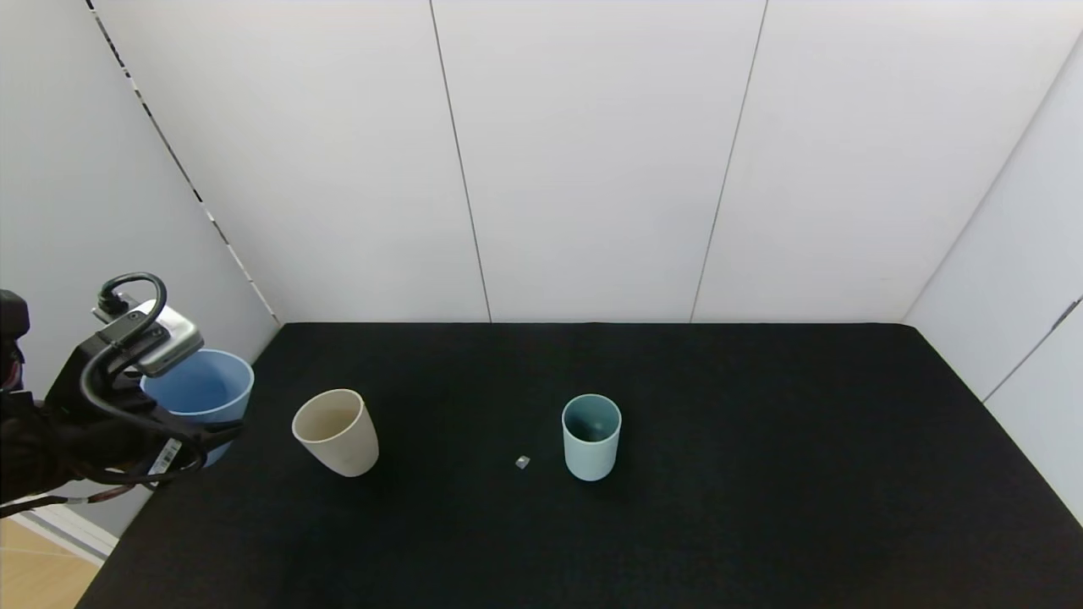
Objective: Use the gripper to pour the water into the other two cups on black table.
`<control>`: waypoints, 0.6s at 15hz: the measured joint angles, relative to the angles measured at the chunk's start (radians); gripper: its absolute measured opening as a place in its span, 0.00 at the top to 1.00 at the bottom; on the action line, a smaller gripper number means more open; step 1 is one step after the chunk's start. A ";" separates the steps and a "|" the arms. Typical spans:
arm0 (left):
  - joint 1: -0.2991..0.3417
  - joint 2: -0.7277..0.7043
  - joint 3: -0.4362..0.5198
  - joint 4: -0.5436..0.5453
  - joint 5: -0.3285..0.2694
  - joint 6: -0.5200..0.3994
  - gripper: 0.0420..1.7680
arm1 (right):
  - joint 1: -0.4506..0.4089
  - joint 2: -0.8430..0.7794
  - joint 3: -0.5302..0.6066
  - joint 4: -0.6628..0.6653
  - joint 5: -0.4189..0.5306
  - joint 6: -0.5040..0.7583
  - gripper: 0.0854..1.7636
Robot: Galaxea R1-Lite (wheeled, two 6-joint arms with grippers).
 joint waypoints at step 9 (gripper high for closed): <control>0.000 0.032 0.024 0.000 0.091 0.154 0.32 | 0.000 0.000 0.000 0.000 0.000 0.000 0.03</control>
